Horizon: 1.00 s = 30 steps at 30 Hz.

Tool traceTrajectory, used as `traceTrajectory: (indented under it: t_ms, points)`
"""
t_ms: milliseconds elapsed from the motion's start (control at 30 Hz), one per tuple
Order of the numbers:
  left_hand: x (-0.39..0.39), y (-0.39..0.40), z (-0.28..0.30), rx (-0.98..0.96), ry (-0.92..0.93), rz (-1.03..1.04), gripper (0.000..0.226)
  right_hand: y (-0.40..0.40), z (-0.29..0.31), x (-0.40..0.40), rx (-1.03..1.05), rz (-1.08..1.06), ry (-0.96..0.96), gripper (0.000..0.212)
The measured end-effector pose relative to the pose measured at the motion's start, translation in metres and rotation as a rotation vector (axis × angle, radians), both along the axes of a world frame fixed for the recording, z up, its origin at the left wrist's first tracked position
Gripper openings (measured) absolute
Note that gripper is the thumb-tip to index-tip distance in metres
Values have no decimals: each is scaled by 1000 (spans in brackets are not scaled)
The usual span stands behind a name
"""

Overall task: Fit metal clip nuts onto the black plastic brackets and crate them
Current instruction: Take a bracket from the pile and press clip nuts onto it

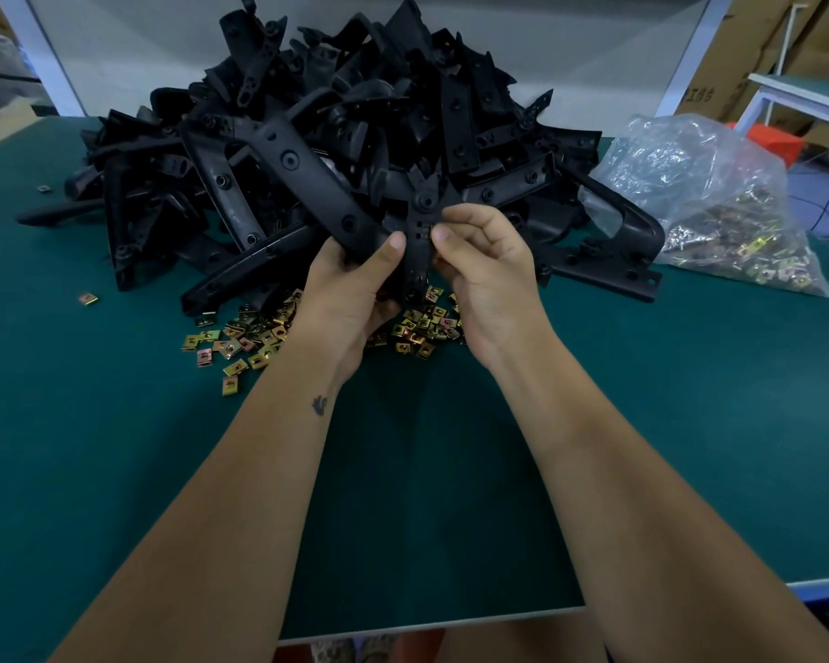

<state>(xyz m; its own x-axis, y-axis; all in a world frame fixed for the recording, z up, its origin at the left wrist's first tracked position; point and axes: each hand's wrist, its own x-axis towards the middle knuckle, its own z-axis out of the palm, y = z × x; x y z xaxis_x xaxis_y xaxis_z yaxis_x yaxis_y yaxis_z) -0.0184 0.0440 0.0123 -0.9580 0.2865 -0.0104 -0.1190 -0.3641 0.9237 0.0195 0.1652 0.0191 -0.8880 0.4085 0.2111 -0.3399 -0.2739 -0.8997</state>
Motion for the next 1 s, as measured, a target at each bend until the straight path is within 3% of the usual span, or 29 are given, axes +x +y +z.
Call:
traceTrajectory:
  t_ms: [667, 1000]
  points:
    - [-4, 3, -7, -101, 101, 36, 21, 1, -2, 0, 86, -56, 19, 20]
    - [-3, 6, -7, -156, 134, 36, 33, -3, -3, 0, 104, -57, 5, 21]
